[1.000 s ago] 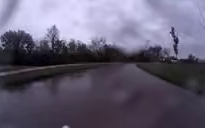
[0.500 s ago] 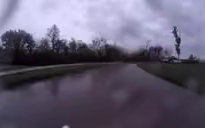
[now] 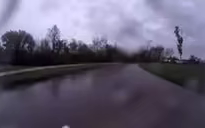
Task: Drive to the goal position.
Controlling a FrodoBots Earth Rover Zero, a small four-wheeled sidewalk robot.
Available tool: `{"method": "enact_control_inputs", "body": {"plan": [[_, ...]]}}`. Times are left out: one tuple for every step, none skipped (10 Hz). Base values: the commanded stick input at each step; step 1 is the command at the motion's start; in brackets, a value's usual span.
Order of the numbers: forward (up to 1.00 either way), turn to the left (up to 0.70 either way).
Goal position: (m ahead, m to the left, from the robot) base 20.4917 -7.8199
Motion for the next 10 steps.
{"method": "enact_control_inputs", "body": {"plan": [[0.7,0.0],[0.7,0.0],[0.7,0.0],[0.7,-0.07],[0.7,-0.12],[0.7,-0.21],[0.7,-0.28],[0.7,-0.33],[0.7,-0.35],[0.7,-0.35]]}}
